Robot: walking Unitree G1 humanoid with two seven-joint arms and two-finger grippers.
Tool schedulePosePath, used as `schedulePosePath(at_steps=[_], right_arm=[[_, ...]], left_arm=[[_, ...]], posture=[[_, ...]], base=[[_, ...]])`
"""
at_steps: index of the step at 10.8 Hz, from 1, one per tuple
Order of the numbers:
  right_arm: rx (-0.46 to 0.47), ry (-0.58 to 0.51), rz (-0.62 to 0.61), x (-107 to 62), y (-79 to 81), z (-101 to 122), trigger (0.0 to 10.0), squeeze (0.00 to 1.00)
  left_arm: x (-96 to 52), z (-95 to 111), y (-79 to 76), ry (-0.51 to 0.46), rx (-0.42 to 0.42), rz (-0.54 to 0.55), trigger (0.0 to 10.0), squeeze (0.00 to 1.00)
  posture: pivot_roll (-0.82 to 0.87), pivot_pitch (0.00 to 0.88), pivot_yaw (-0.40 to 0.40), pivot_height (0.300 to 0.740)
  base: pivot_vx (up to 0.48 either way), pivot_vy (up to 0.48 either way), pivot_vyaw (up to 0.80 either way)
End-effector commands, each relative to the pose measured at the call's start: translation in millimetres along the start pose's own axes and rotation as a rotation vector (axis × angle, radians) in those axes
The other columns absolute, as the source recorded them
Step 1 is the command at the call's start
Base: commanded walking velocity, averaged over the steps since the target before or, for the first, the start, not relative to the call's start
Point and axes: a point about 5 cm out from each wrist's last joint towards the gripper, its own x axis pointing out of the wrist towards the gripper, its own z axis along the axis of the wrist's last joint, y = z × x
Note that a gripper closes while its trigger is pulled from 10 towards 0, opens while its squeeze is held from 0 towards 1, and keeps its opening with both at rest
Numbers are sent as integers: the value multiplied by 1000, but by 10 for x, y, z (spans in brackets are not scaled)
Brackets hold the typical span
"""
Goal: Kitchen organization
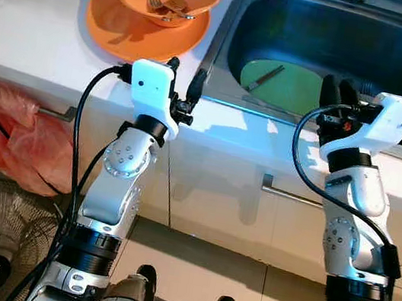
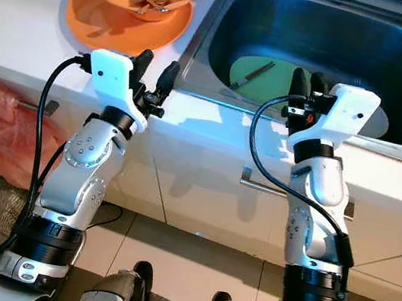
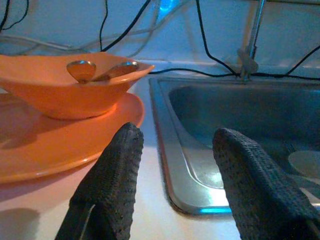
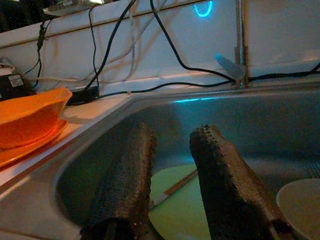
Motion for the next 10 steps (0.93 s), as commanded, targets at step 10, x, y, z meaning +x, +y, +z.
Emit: schedulePosePath(at_steps=[10], right_arm=[[-19,12,1,-29,4,-25,10000,0]], left_arm=[[30,-32,1,-3,11,33,10000,0]], posture=[[87,229,36,740]], base=[[273,0,0]])
